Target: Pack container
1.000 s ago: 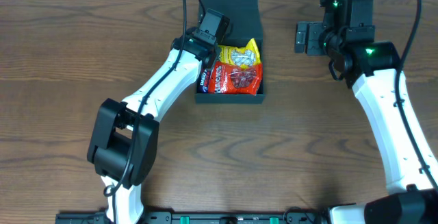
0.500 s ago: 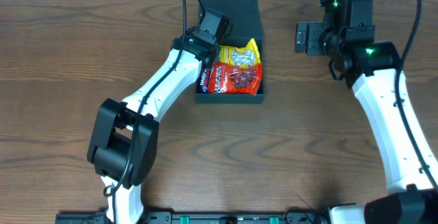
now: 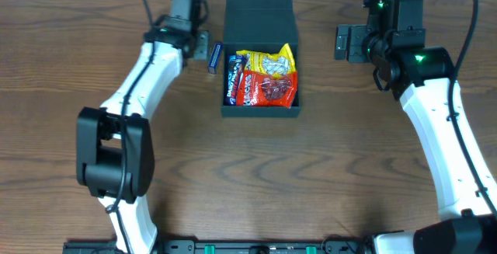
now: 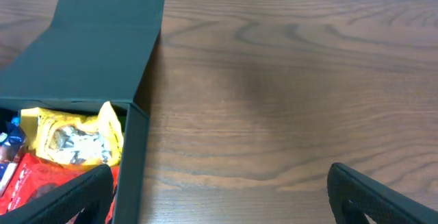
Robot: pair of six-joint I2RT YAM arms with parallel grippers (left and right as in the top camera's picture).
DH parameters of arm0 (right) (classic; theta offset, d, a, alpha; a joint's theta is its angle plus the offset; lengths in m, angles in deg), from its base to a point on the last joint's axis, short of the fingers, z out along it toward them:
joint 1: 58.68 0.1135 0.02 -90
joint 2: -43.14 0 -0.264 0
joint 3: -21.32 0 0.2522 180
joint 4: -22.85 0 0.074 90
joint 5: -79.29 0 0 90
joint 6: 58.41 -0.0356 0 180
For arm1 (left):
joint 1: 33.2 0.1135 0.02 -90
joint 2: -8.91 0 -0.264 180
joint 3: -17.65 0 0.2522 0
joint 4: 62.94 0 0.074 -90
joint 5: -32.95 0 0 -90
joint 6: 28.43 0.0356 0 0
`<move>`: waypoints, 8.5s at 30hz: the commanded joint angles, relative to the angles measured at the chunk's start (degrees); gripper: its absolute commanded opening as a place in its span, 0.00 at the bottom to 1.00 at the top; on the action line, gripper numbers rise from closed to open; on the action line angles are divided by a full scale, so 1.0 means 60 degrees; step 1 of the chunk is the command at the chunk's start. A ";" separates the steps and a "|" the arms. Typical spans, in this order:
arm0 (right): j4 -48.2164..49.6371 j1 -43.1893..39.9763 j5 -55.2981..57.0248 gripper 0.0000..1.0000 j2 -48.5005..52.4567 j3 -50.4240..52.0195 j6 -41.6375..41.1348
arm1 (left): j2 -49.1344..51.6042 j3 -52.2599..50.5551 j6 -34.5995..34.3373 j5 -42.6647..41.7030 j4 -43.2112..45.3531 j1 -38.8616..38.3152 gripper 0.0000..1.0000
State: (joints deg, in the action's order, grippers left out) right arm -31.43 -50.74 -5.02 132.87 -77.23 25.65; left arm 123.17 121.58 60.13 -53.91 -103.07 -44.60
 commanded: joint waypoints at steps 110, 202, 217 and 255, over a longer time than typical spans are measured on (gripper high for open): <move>-0.0011 -0.0098 0.0084 0.99 -0.0025 -0.0044 -0.0149 | 0.0382 0.0124 -0.1796 -0.0204 -0.1162 -0.2109 0.06; 0.7978 -0.0229 -0.9176 0.01 0.9424 -0.3428 -0.7399 | 0.4000 0.2987 -0.3016 -0.6714 0.1264 0.1351 0.06; 0.9566 -0.0193 -1.1085 0.02 0.9420 -0.3432 -0.7238 | 0.4000 0.3064 -0.3231 -0.8065 0.1996 0.1333 0.06; 0.6065 -0.0776 -1.0444 0.02 0.9307 -0.4921 -0.6284 | 0.2714 0.7045 0.1166 -0.6655 -0.4623 0.1326 0.06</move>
State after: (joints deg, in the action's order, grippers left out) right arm 8.46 -53.91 -76.01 189.02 -106.13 -15.37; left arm 145.05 162.41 64.29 -100.05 -129.50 -36.73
